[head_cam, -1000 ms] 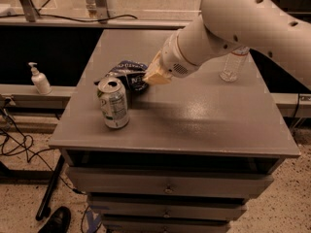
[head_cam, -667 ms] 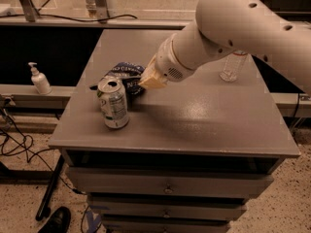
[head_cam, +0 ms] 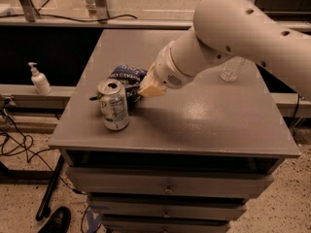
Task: Move blue chip bag near 7up can
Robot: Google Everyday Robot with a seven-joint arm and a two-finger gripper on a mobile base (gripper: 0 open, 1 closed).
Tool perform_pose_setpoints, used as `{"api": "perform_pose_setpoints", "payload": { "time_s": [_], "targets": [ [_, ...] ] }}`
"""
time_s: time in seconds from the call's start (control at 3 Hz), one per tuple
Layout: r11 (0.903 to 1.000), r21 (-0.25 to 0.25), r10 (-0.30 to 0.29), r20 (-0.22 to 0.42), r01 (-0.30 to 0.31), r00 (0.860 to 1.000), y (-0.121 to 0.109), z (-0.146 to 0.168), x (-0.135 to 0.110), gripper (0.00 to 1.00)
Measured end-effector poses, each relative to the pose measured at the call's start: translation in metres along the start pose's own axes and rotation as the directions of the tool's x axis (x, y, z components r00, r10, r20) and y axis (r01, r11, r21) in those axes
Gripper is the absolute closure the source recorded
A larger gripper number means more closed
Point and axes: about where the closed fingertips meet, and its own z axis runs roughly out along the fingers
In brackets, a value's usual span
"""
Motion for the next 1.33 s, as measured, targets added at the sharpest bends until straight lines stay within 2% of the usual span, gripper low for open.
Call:
{"api": "perform_pose_setpoints", "payload": {
  "time_s": [0.67, 1.0, 1.33],
  "targets": [
    [0.9999, -0.013, -0.005, -0.011, 0.005, 1.0, 0.0052, -0.0015, 0.003, 0.13],
    [0.9998, -0.016, -0.008, -0.011, 0.008, 1.0, 0.0052, -0.0009, 0.0032, 0.0],
    [0.9999, -0.015, -0.008, -0.013, 0.008, 1.0, 0.0047, -0.0012, 0.0046, 0.0]
  ]
}}
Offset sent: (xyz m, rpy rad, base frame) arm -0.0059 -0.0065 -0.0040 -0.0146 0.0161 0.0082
